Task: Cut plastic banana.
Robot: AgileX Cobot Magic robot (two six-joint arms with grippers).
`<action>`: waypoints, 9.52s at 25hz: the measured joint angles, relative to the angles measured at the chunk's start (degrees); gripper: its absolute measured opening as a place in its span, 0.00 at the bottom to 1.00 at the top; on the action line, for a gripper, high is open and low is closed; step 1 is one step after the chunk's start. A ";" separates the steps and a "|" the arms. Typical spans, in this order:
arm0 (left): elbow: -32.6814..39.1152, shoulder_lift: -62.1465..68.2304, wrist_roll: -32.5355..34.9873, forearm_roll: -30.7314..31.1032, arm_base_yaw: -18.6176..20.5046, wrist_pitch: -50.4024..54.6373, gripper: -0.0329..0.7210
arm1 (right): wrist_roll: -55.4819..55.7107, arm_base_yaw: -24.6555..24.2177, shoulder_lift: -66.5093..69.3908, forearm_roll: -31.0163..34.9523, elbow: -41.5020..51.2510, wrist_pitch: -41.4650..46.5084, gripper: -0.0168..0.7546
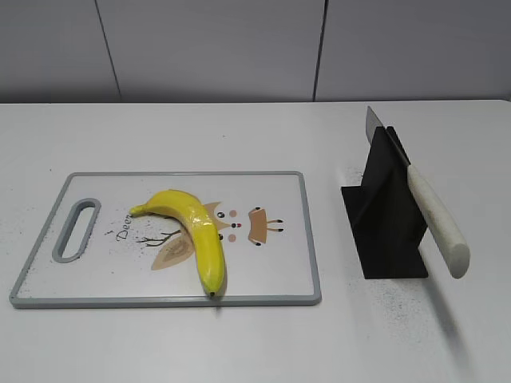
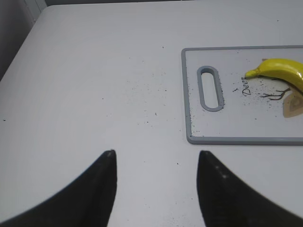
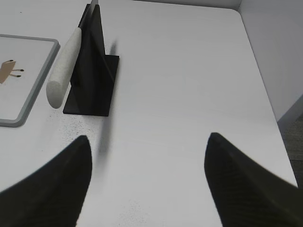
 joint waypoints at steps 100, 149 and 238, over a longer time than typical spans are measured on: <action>0.00 0.00 0.00 -0.23 0.00 0.00 0.72 | 12.40 16.83 94.02 7.43 -29.76 0.76 0.44; 0.00 0.00 0.00 -0.28 0.00 0.00 0.72 | 17.45 16.83 81.15 -0.05 -54.78 10.56 0.24; -40.45 96.33 73.93 -29.20 -13.11 -9.16 0.05 | -72.64 22.41 113.89 25.35 -65.62 5.37 0.24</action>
